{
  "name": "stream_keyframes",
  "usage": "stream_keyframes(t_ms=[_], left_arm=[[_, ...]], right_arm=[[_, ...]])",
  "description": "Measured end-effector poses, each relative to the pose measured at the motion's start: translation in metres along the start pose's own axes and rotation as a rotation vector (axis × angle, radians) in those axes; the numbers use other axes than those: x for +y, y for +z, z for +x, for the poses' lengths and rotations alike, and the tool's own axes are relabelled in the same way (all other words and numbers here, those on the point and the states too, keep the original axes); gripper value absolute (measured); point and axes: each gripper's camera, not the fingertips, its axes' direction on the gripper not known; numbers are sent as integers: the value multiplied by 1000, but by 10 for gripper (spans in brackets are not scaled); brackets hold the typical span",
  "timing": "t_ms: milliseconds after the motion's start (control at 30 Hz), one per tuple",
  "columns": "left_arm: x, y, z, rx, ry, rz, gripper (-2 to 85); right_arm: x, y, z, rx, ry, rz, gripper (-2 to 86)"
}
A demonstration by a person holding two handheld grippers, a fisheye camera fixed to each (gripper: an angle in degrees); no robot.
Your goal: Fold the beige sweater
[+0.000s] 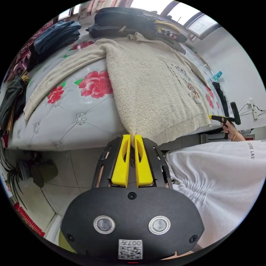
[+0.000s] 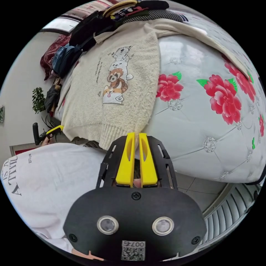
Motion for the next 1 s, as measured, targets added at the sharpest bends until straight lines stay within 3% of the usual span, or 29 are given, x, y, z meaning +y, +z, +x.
stream_keyframes(t_ms=[100,233,333,500,633,800,900,1000], left_arm=[[16,-16,-7,-44,44,-59,4],[48,-22,-43,124,-44,-120,19],[57,-63,-106,164,-328,20,38],[18,-130,-225,250,-605,275,92],[-47,-172,-318,283,-731,428,131],[-89,-176,-418,306,-984,426,154],[-88,-181,-460,356,-1140,470,140],[-88,-185,-483,363,-1205,490,104]], right_arm=[[32,2,-6,86,-53,-62,2],[66,17,21,-18,108,-165,0],[68,-16,20,2,170,8,-2],[9,-49,-28,130,-14,169,1],[-57,-14,-81,177,-163,93,1],[-95,42,-120,196,-237,-60,4],[-99,52,-125,225,-227,-104,7],[-115,39,-114,130,-197,-208,4]])
